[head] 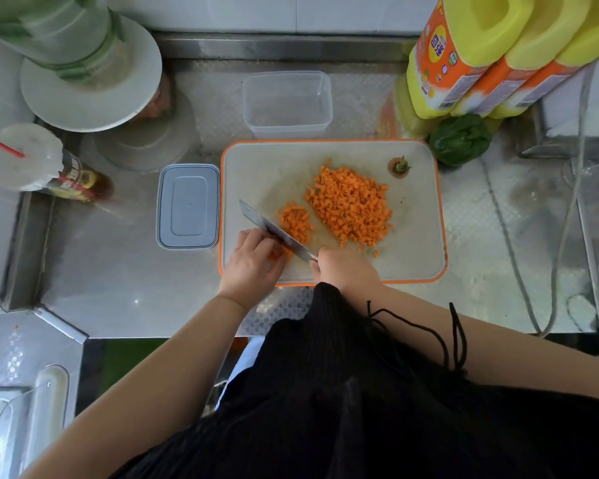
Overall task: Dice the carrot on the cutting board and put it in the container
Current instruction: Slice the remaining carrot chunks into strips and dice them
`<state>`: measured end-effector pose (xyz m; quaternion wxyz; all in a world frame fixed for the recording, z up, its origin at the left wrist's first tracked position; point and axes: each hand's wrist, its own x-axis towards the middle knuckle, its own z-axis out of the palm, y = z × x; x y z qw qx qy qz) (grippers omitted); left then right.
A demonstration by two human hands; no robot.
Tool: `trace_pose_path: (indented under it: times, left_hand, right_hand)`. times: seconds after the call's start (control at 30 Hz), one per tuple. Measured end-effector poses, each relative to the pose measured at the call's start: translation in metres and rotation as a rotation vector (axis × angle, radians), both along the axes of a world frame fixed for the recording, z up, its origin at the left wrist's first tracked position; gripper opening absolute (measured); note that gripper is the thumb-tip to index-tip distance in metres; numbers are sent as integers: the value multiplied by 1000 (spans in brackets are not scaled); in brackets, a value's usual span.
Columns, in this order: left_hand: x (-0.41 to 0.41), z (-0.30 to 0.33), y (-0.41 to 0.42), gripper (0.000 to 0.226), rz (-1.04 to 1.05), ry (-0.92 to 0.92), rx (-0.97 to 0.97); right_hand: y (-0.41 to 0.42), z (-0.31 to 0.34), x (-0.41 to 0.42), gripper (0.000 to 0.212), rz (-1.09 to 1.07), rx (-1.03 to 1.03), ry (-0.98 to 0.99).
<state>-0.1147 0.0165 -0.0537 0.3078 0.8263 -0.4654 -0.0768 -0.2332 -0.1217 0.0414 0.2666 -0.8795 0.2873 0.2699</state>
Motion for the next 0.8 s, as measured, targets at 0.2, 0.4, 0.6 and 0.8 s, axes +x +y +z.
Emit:
trace_pose_path:
  times: [0.2, 0.4, 0.6, 0.8]
  left_hand:
    - [5, -2, -3, 22, -29, -14, -11]
    - [2, -2, -2, 21, -35, 1, -2]
    - [2, -1, 0, 15, -50, -9, -15]
    - [4, 2, 2, 18, -91, -86, -77]
  right_hand:
    - [0, -2, 13, 30, -45, 25, 96]
    - [11, -15, 18, 12, -126, -33, 67]
    - [-11, -13, 13, 31, -252, 110, -47]
    - [-1, 0, 7, 27, -66, 51, 1]
